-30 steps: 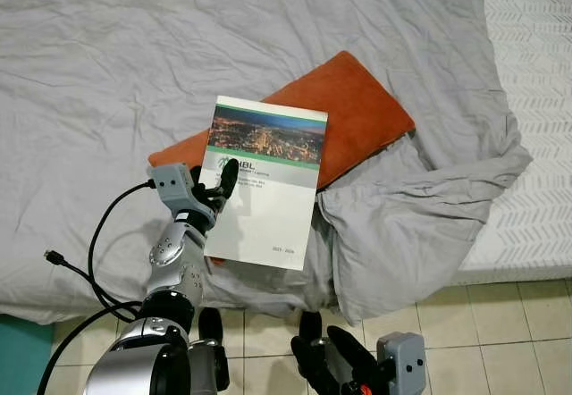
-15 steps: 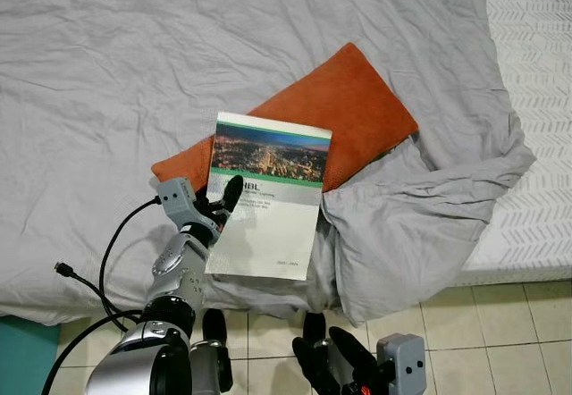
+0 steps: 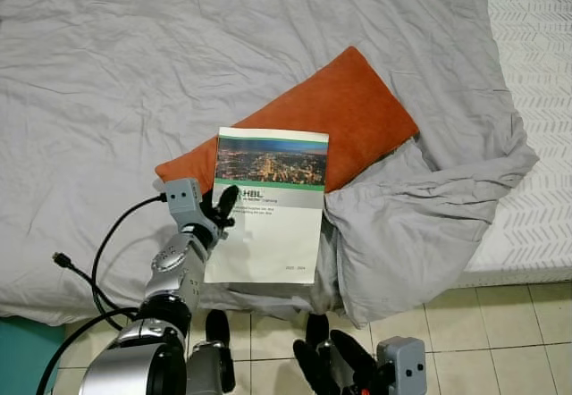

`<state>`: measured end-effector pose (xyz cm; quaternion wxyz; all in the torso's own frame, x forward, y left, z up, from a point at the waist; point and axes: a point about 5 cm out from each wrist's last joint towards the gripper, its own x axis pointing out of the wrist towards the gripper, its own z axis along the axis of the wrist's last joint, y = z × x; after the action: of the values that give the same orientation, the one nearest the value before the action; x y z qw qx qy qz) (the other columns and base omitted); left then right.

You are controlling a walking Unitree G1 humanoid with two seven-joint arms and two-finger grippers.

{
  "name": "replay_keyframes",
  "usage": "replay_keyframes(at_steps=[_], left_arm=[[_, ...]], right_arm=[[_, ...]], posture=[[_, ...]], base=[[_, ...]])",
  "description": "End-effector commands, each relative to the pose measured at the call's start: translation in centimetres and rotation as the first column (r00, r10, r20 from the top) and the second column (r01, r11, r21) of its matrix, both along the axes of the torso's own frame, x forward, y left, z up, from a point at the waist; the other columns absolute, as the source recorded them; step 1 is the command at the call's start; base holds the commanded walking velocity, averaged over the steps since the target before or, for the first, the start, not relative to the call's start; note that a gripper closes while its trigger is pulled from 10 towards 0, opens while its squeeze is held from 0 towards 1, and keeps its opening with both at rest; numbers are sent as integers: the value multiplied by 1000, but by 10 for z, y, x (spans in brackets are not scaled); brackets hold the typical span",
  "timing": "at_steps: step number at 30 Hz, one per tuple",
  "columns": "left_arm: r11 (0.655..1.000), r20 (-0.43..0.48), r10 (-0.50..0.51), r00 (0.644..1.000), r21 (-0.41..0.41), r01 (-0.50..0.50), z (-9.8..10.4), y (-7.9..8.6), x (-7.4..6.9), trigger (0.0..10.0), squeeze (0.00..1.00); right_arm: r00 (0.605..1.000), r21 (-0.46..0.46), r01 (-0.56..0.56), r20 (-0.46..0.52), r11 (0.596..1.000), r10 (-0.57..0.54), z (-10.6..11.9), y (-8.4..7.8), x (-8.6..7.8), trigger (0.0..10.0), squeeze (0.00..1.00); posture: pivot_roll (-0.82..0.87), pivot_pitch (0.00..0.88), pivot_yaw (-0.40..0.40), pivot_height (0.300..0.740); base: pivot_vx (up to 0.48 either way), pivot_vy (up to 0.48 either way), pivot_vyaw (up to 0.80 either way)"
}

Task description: Clean up the room

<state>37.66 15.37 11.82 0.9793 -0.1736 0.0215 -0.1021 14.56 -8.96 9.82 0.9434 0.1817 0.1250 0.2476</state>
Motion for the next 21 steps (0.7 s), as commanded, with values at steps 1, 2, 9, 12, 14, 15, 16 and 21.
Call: replay_keyframes(at_steps=[1, 2, 9, 12, 14, 15, 16, 21], left_arm=[[1000, -265, -23, 964, -27, 16, -60, -7, -28, 0, 0], [999, -259, -23, 966, -29, 16, -59, -7, -28, 0, 0], [997, -160, -47, 986, -73, 36, -41, -7, -19, 0, 0], [989, 27, -107, 994, -102, 109, -3, -13, -4, 0, 0], [987, 80, -127, 989, -85, 133, 9, -15, -1, 0, 0], [985, 154, -155, 976, -51, 164, 25, -16, 1, 0, 0], [985, 154, -155, 976, -51, 164, 25, -16, 1, 0, 0], [985, 265, -173, 949, 37, 169, 55, -8, 0, 0, 0]], right_arm=[[998, -14, 7, -62, 1000, -8, -10, -1, -10, 10000, 0], [998, -14, 8, -63, 1000, -9, -10, -1, -10, 10000, 0], [998, -13, 25, -63, 1000, -26, -10, -2, -8, 10000, 0], [997, -23, 49, -62, 999, -50, -14, -7, -2, 10000, 0], [997, -24, 56, -60, 998, -57, -14, -8, 0, 10000, 0], [996, -27, 66, -56, 997, -67, -17, -11, 5, 10000, 0], [996, -27, 66, -56, 997, -67, -17, -11, 5, 10000, 0], [993, -43, 114, -24, 993, -115, -18, -19, 27, 10000, 0]], posture=[[-277, 612, -57, 740], [-276, 611, -56, 740], [-270, 604, -50, 740], [-257, 589, -39, 740], [-251, 582, -35, 740], [-227, 538, -20, 740], [-227, 538, -20, 740], [-183, 430, 9, 740]], base=[[0, 0, 0], [0, 0, 0], [0, 0, 0], [0, 0, 0], [0, 0, 0], [0, 0, 0], [0, 0, 0], [0, 0, 0]])
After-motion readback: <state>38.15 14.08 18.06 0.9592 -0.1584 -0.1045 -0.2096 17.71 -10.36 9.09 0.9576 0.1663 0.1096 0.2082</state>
